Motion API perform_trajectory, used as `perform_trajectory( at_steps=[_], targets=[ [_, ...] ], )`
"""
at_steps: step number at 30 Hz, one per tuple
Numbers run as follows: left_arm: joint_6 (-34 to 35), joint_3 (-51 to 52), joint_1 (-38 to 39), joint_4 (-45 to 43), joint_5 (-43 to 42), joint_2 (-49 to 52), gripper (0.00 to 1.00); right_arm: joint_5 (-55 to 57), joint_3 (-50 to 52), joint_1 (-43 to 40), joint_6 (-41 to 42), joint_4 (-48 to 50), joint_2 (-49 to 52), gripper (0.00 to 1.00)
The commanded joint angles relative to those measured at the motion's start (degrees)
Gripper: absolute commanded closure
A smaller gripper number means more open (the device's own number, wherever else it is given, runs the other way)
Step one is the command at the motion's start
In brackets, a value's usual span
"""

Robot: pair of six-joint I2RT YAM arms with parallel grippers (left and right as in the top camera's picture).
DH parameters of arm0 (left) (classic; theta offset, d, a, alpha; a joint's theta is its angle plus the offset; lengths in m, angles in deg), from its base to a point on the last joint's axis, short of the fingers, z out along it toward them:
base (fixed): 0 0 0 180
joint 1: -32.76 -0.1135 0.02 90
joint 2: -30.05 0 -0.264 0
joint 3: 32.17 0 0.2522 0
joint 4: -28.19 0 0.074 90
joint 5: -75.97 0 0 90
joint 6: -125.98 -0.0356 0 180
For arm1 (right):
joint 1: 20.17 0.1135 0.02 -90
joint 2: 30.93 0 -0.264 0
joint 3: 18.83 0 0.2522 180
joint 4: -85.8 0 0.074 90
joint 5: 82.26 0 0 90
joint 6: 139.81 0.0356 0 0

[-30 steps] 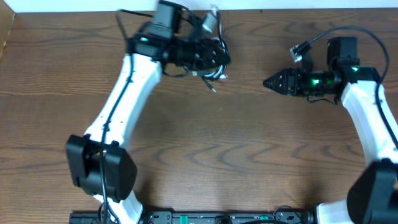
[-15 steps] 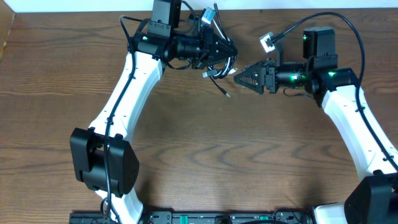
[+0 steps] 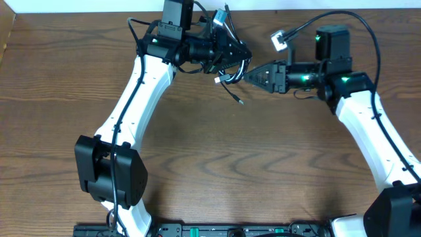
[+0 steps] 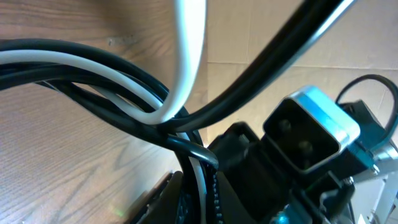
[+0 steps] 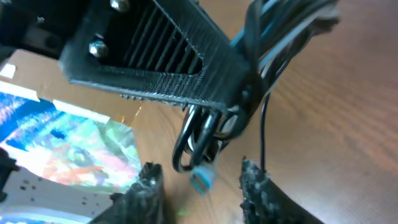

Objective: Untangle cables

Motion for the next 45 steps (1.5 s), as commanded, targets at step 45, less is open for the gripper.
perform_trajectory(
  at_steps=[45],
  targets=[
    [-5.7,0.2,2.32,0.37,-3.3,-0.2,0.93,-12.33,0.81,-10.21,-10.27,-4.63,0.02,0.75]
  ],
)
